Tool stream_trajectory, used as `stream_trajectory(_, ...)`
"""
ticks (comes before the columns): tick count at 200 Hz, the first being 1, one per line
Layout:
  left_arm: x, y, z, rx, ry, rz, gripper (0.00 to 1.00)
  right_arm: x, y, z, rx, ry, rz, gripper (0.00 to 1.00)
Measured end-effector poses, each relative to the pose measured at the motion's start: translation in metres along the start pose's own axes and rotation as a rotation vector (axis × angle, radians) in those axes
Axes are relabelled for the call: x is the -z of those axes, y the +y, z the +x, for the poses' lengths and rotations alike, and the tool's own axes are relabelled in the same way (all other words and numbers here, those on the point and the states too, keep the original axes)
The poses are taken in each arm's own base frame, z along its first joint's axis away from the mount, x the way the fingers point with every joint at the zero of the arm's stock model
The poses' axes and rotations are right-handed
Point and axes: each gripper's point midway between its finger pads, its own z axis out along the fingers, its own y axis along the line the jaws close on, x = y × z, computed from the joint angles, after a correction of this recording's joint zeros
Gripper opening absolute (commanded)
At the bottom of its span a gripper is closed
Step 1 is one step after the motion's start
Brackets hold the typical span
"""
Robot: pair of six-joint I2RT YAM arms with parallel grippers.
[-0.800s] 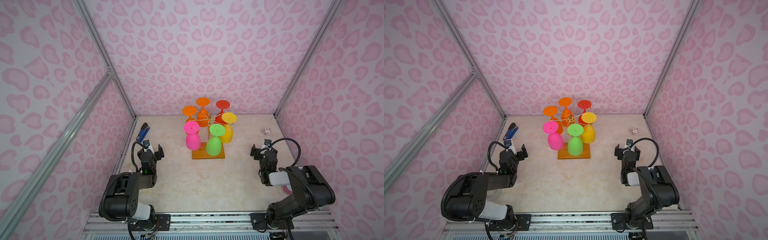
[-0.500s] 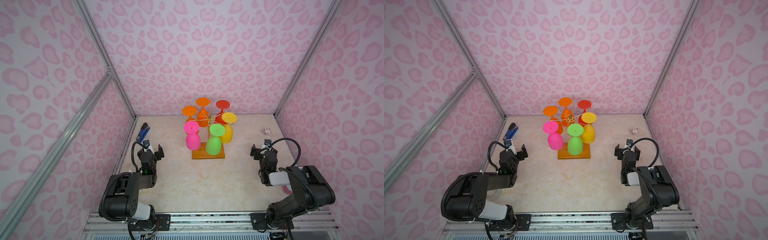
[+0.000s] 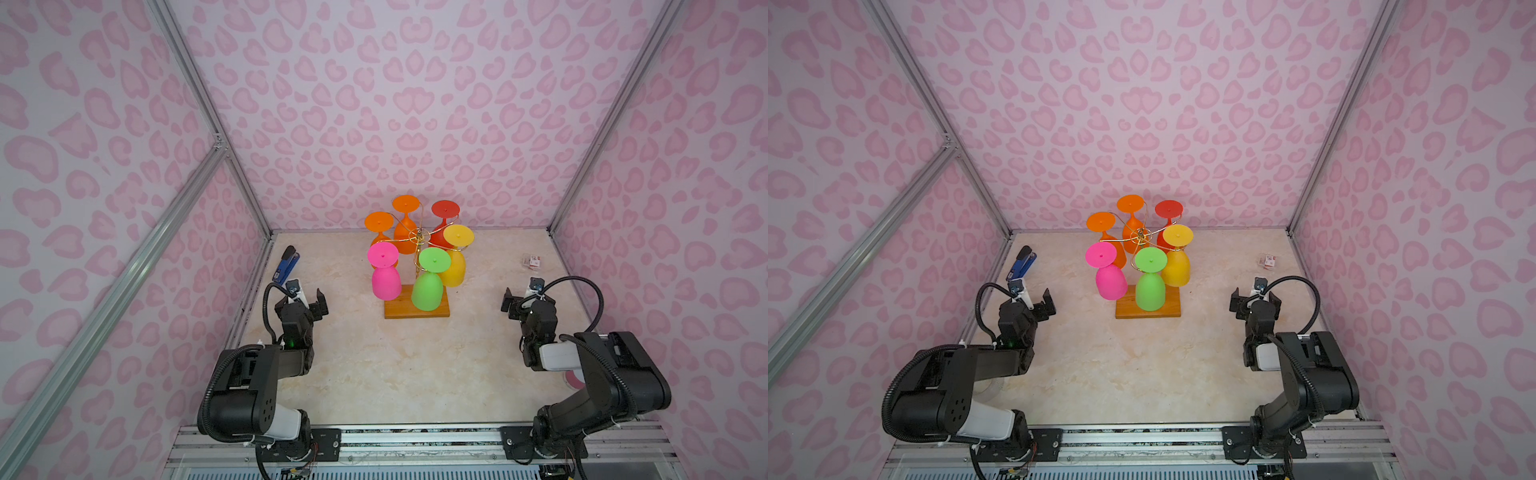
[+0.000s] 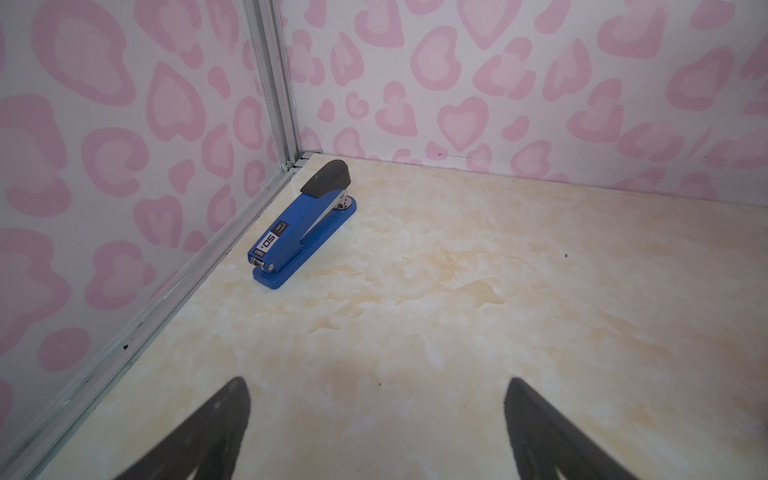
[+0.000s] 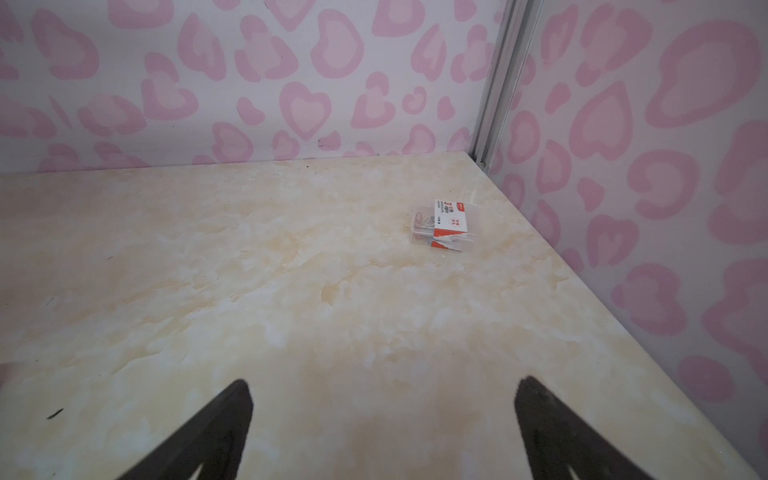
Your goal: Take the wine glass off the wine glass rack
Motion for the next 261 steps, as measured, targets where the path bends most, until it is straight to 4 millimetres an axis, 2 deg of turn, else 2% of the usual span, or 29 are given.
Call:
stream_trajectory(157, 0.000, 0.000, 0.000, 0.000, 0.000, 0.000, 0.98, 0.001, 0.005, -0.002, 0.009, 0.010, -0.009, 0.99)
stream_trajectory(163, 0.000, 0.000, 0.000, -0.001, 0.001, 0.000, 0.98, 0.001, 0.006, -0.007, 0.011, 0.008, -0.005, 0.99)
stream_trajectory(173, -0.001, -0.001, -0.004, -0.006, 0.015, -0.001, 0.98, 0.001, 0.011, -0.030, 0.015, -0.017, -0.017, 0.99)
stream_trajectory(185, 0.000, -0.003, -0.023, -0.003, -0.016, 0.003, 0.98, 0.005, 0.016, -0.064, 0.010, -0.079, -0.028, 0.99)
stream_trajectory(192, 0.001, -0.004, -0.035, -0.002, -0.039, 0.003, 0.98, 0.008, 0.017, -0.077, 0.004, -0.103, -0.033, 0.99)
stream_trajectory(203, 0.006, -0.005, -0.047, 0.000, -0.062, -0.010, 0.98, 0.015, 0.016, -0.089, -0.008, -0.116, -0.034, 0.99)
stream_trajectory(220, 0.014, -0.011, -0.054, -0.014, -0.069, -0.008, 0.98, 0.022, 0.016, -0.104, -0.038, -0.113, -0.046, 0.99)
stream_trajectory(231, 0.019, -0.015, -0.060, -0.015, -0.074, -0.002, 0.99, 0.028, 0.020, -0.122, -0.061, -0.123, -0.075, 0.99)
stream_trajectory(261, 0.036, -0.029, -0.106, 0.032, -0.161, 0.043, 0.99, 0.049, 0.027, -0.183, -0.171, -0.181, -0.146, 0.99)
